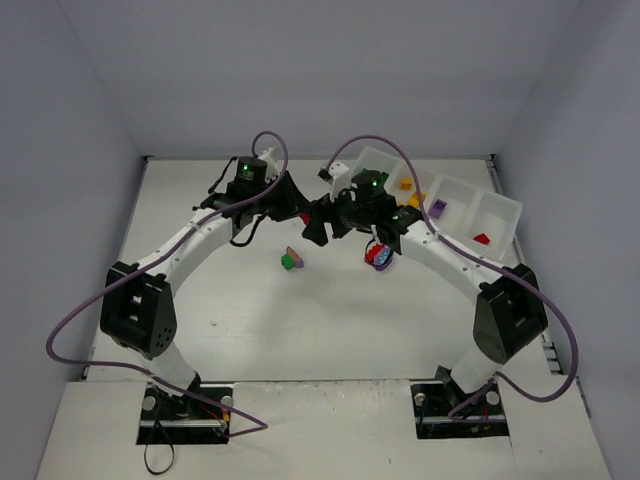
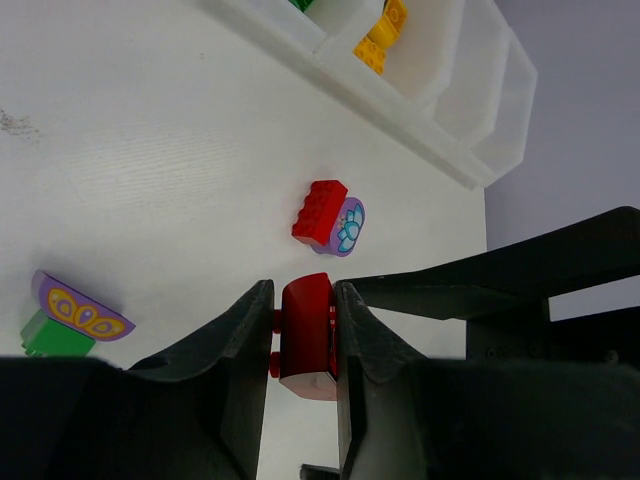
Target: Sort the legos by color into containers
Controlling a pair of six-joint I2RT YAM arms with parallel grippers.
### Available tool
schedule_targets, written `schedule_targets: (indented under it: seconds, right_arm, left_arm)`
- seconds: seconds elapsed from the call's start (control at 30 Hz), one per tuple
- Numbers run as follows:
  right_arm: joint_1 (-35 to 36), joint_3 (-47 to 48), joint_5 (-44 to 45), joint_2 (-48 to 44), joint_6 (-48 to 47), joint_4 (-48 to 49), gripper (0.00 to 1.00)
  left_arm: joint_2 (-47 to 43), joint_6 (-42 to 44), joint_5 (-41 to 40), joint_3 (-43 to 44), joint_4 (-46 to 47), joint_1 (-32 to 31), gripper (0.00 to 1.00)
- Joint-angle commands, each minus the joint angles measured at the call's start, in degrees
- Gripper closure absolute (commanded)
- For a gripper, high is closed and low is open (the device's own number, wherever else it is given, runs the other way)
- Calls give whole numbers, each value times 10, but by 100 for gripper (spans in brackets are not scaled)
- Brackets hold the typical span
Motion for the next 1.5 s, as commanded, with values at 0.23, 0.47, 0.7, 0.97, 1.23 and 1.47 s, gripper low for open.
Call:
schedule_targets:
  seconds: [0.23,0.47,0.7,0.97,1.23,1.47]
  right_arm:
    - [3,40,13,2,1,60,55]
    - [2,29,34,-6,3,61,100]
    - [-23,-2,149,-24,10,24,100]
    - [-210,-9,355,-64,102,-92,100]
    - [-364,28,405,-33,53,-121,100]
    - [-424,85,390,48,25,-122,100]
  left_arm:
    - [-35,-20,18,1,54,-15,95]
    - [-38,-20,15,-10,59,-14,71]
    - [-68,37,-77,-2,-12,0,19]
    - [-134,161,-170,-43,-72,20,19]
    - [-189,252,-197,-120,-105,19,19]
    - [-223,297,-204,-177,-85,13,19]
